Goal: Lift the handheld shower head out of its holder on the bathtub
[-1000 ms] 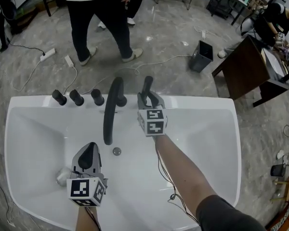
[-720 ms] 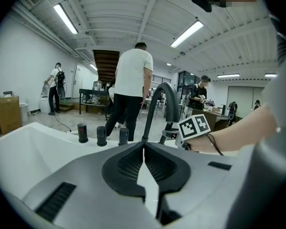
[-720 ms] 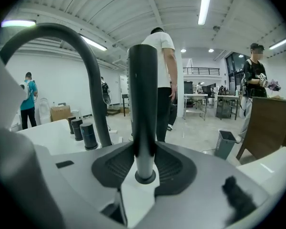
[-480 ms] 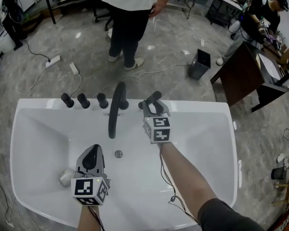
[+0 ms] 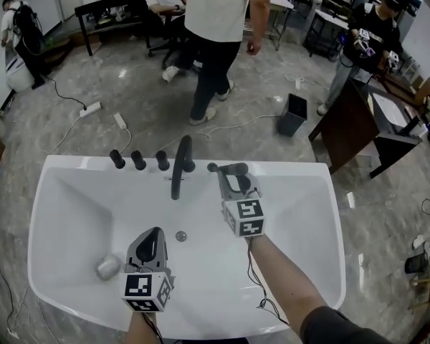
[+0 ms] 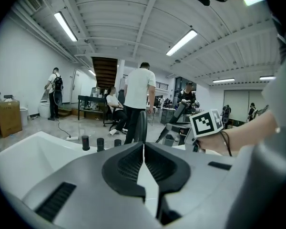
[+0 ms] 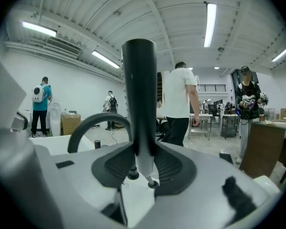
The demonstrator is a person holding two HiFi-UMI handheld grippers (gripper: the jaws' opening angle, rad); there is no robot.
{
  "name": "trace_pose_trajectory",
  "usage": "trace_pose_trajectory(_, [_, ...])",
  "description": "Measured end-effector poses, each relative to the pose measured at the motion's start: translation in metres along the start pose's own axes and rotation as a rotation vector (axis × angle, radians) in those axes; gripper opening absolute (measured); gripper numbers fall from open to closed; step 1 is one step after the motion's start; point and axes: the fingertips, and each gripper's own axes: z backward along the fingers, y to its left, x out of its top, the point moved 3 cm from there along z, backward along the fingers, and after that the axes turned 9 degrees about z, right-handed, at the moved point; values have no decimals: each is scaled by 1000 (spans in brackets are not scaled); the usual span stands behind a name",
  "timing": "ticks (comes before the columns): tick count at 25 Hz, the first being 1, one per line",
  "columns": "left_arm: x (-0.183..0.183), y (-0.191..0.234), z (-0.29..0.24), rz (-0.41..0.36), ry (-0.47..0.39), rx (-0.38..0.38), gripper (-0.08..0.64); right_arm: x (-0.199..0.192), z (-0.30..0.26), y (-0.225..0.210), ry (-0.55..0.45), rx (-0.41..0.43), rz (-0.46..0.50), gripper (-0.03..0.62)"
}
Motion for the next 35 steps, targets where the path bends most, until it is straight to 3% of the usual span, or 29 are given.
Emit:
trace_pose_trajectory(16, [21,-62,124,5,-68,-78,17,85,185,45,-140,-12,-3,138])
trace_pose_trajectory(27, [9,-101,265,-20,-111,-117,17,119,342,105,-198,-31,47,138])
trace_pose_trajectory(35, [-18,-112,368,-23,-128,-125,17,120,441,157,-220,-49,53,138])
